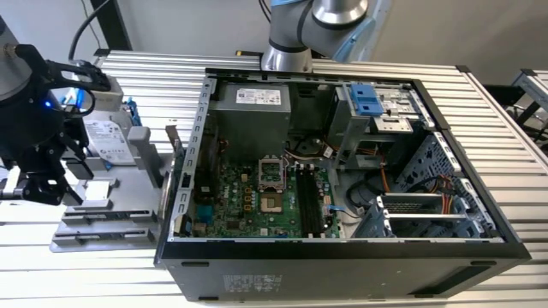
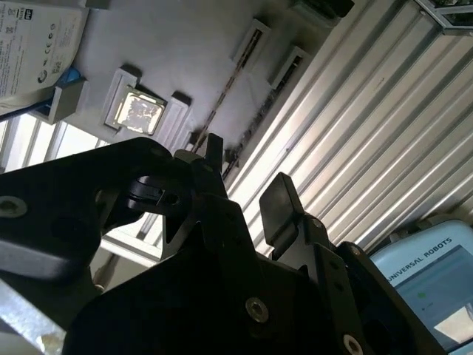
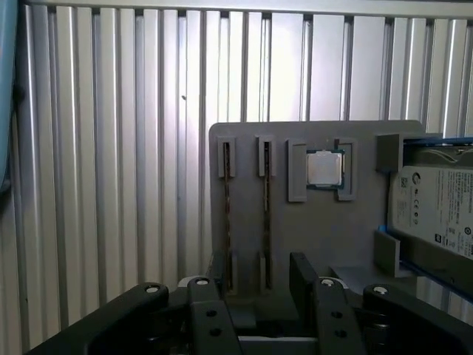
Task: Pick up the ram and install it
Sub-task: 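Pick up the ram and move it above insertion slot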
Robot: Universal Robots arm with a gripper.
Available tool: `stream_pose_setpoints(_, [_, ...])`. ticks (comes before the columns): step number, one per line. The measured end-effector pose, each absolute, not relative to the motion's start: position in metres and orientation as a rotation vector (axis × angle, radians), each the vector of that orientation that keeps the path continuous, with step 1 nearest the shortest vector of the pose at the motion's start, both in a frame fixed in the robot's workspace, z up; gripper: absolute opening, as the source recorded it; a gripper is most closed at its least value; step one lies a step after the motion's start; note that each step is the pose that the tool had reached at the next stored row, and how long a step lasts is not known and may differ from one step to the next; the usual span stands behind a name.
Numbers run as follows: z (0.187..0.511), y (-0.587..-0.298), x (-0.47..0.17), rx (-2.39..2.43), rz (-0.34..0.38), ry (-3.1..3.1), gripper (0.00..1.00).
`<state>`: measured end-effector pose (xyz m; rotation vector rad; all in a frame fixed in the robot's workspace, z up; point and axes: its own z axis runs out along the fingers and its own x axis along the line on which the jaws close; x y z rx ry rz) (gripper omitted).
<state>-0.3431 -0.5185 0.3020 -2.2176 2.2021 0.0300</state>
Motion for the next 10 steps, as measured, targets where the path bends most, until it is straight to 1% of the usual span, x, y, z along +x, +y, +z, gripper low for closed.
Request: stream_pose_setpoints(10, [0.285,-0.525,-0.343,-2.218,0.031,2.203,1.00])
